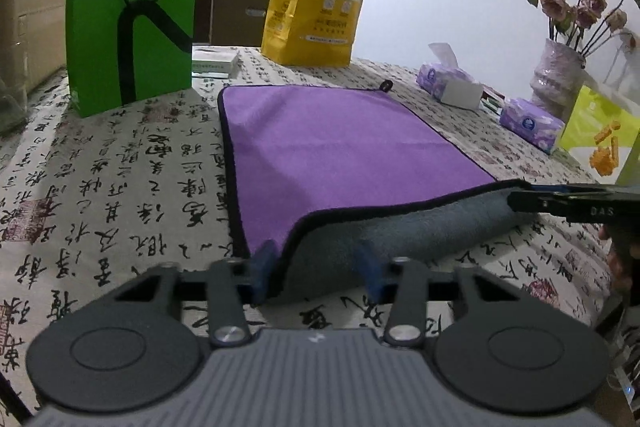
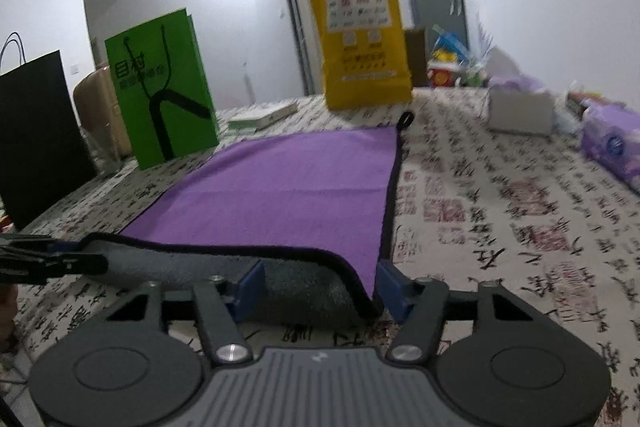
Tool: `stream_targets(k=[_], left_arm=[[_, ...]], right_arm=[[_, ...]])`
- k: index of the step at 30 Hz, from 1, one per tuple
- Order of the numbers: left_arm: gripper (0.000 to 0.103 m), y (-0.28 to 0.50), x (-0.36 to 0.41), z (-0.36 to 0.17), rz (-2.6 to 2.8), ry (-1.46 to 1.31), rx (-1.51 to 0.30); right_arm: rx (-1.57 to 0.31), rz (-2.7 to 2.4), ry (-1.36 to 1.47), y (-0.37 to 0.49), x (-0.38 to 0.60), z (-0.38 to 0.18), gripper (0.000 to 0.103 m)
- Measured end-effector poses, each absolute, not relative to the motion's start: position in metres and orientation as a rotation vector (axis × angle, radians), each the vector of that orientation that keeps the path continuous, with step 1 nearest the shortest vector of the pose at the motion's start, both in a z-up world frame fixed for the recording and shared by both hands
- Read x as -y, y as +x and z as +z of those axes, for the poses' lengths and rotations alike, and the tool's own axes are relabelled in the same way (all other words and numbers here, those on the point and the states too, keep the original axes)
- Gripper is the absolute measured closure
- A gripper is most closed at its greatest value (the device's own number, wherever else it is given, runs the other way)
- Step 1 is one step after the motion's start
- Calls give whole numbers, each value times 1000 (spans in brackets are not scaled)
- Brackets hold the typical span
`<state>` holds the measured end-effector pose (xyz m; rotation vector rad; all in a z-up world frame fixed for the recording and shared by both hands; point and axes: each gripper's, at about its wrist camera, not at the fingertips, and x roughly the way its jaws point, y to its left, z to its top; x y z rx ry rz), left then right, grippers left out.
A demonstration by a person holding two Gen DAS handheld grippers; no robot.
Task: Fold towel
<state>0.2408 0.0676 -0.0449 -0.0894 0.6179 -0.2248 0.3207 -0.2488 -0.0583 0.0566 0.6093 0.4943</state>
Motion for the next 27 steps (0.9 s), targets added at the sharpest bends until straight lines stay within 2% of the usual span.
stream_targets(k=[2, 4, 7, 18, 27], left_arm=[[84, 241, -67, -44, -220, -62, -627], [89, 240, -67, -43, -221, -50, -626], [95, 241, -69, -41, -219, -35, -619], [97, 280, -67, -22, -188, 53, -566], [97, 339, -74, -7, -162, 91, -533]], right_arm=[[-632, 498, 36, 323, 248, -59, 73], [-626, 483, 15, 322, 248, -58, 89], [-635, 482, 2, 324, 249, -57, 97], [-575, 476, -114, 347, 236, -36, 98], [-524, 463, -170, 408, 217, -24, 98]])
